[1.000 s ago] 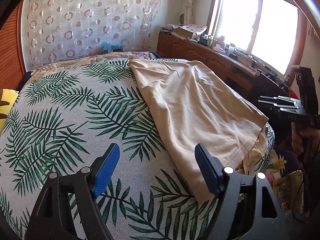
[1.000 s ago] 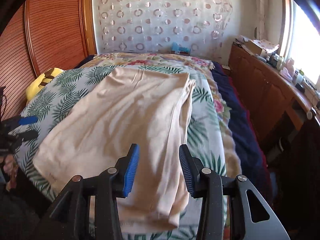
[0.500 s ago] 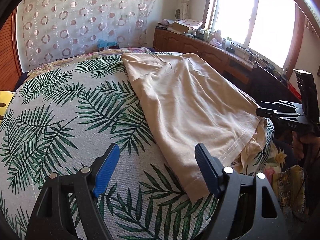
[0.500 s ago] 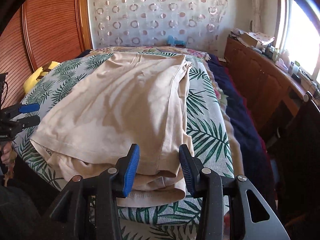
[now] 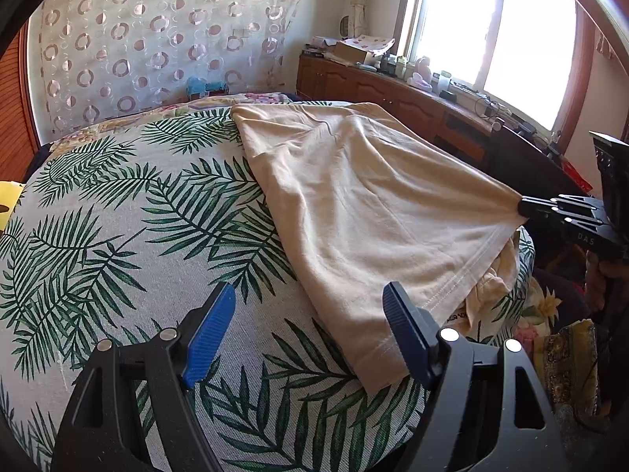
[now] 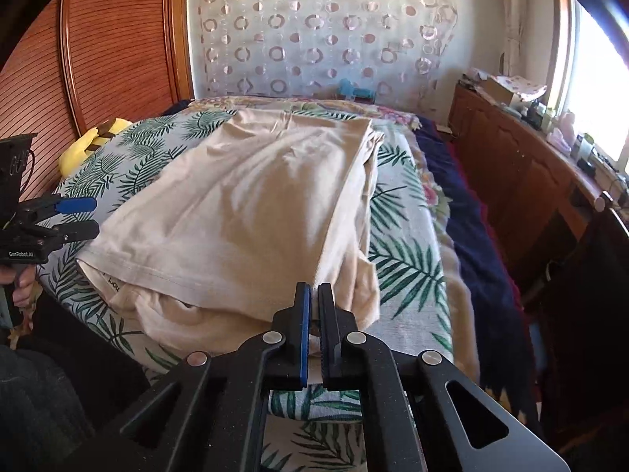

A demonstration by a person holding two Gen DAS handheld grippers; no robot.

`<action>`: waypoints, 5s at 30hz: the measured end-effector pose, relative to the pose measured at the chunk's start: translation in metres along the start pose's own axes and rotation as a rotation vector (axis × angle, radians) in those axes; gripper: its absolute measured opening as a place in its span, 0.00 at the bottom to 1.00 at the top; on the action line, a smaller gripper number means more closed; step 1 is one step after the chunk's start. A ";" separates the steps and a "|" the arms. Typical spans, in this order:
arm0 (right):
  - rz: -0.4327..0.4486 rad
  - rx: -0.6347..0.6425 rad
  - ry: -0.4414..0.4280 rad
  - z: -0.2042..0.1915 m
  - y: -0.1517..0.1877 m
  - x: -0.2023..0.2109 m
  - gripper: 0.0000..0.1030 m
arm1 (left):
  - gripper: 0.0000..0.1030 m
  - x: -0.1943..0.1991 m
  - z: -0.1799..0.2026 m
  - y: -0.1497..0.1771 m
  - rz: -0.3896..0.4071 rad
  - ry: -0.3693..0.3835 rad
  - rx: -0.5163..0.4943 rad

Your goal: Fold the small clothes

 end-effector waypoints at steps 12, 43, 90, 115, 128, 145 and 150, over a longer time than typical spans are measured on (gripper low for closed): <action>-0.010 -0.068 0.028 0.014 0.016 -0.002 0.17 | 0.45 -0.003 0.021 0.019 -0.066 0.113 -0.015; 0.217 -0.092 -0.108 0.022 -0.061 0.013 0.08 | 0.07 0.028 0.010 -0.102 0.134 0.166 0.000; 0.019 0.075 -0.202 0.078 -0.223 -0.176 0.05 | 0.72 -0.139 -0.067 -0.162 -0.084 0.043 -0.024; -0.009 -0.046 -0.097 0.096 -0.216 -0.190 0.56 | 0.72 -0.158 -0.101 -0.192 -0.020 -0.135 0.039; -0.002 -0.129 -0.003 0.126 -0.227 -0.195 0.43 | 0.72 -0.180 -0.093 -0.174 -0.126 -0.075 0.058; -0.129 -0.184 -0.223 0.116 -0.203 -0.205 0.33 | 0.12 -0.188 -0.074 -0.183 -0.130 0.103 0.137; -0.093 -0.118 -0.244 0.112 -0.205 -0.201 0.16 | 0.10 -0.164 -0.067 -0.196 -0.058 0.126 0.118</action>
Point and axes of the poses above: each gripper's, at about its wrist camera, not at the fingertips, and x roughly against the way its jaws point, z to its right, y to its underside, the point moved 9 cm from there along -x, roughly the way its jaws point, and after that the axes turned 5 degrees about -y, right-handed, at the moved point
